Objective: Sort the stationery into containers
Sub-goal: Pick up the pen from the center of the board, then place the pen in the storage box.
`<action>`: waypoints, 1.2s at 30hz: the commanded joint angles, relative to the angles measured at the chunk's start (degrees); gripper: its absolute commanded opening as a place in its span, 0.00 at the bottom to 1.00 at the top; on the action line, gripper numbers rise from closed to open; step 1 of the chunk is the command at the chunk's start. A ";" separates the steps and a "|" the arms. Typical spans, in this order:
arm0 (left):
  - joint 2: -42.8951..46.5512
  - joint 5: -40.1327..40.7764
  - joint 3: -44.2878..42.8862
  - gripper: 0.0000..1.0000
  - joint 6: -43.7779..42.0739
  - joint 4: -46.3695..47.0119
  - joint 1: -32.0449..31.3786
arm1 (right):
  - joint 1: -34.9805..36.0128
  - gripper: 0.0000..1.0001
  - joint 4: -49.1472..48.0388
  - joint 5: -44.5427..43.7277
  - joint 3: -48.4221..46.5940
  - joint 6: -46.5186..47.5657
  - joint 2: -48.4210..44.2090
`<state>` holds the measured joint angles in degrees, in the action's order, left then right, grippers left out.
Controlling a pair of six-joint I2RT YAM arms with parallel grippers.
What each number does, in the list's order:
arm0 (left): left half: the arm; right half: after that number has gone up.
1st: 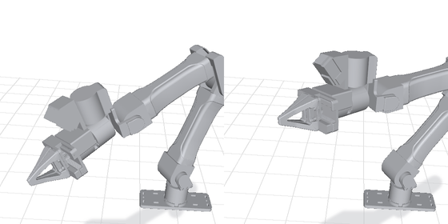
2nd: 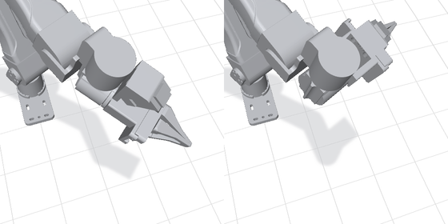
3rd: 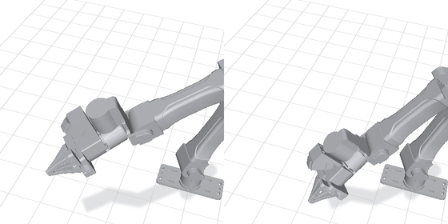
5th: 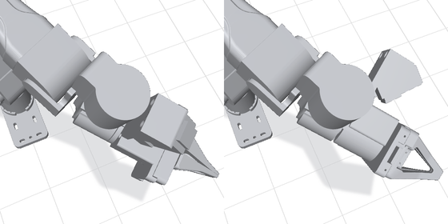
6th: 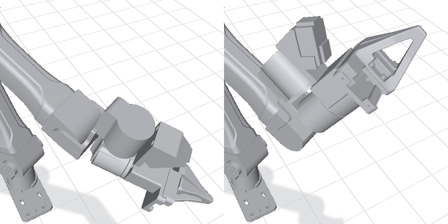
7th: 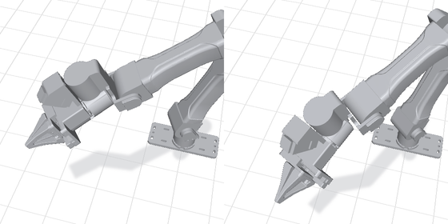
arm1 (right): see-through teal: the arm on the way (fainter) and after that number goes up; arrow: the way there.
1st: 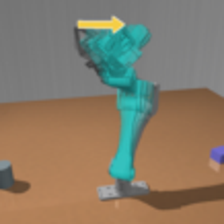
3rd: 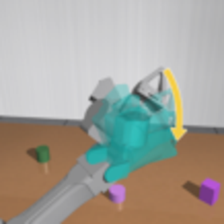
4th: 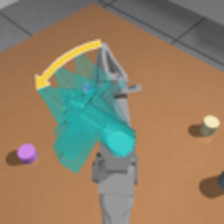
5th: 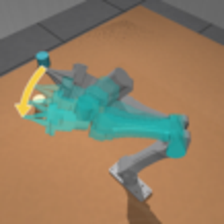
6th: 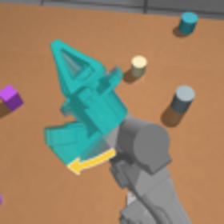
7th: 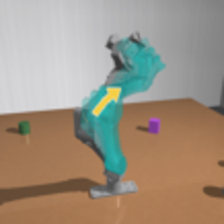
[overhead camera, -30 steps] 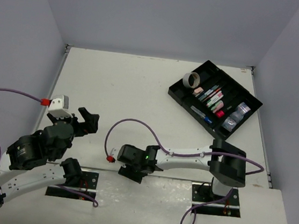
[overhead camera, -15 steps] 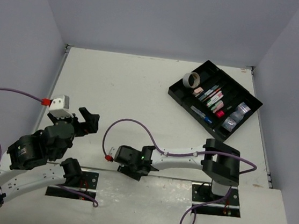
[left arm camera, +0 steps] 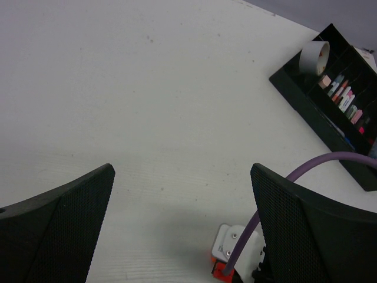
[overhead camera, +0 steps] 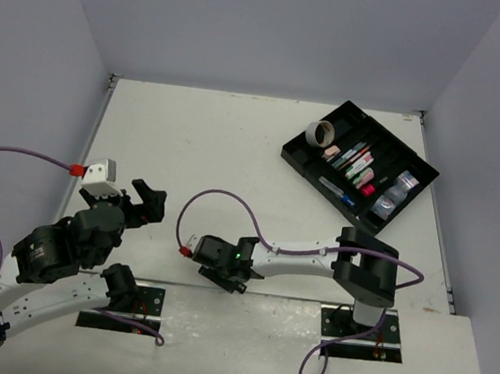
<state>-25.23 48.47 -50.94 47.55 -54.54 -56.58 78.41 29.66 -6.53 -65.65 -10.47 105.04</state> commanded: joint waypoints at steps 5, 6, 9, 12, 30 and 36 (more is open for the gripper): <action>-0.69 1.58 -0.83 1.00 0.53 0.54 0.38 | -5.22 0.35 0.15 -8.58 0.33 -0.45 3.67; -0.69 1.54 -0.83 1.00 0.51 0.58 0.40 | -5.37 0.33 0.30 -8.84 0.18 -0.62 3.99; -0.78 1.45 -0.83 1.00 0.35 0.67 0.33 | -5.57 0.28 0.21 -9.13 0.27 -1.23 3.84; -0.69 1.45 -0.83 1.00 0.35 0.67 0.41 | -7.48 0.19 -0.72 -10.45 1.45 -2.73 1.42; -1.40 0.10 -0.43 1.00 -1.36 2.16 0.33 | -58.02 0.03 -10.08 -4.67 6.97 -28.29 -23.24; -0.68 -0.18 -0.25 1.00 -1.63 2.47 0.41 | -73.50 0.03 -9.84 -2.46 0.20 -28.61 -16.85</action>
<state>-26.10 47.90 -50.94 46.94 -54.07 -56.58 11.29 20.98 -9.98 -60.37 -35.97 84.41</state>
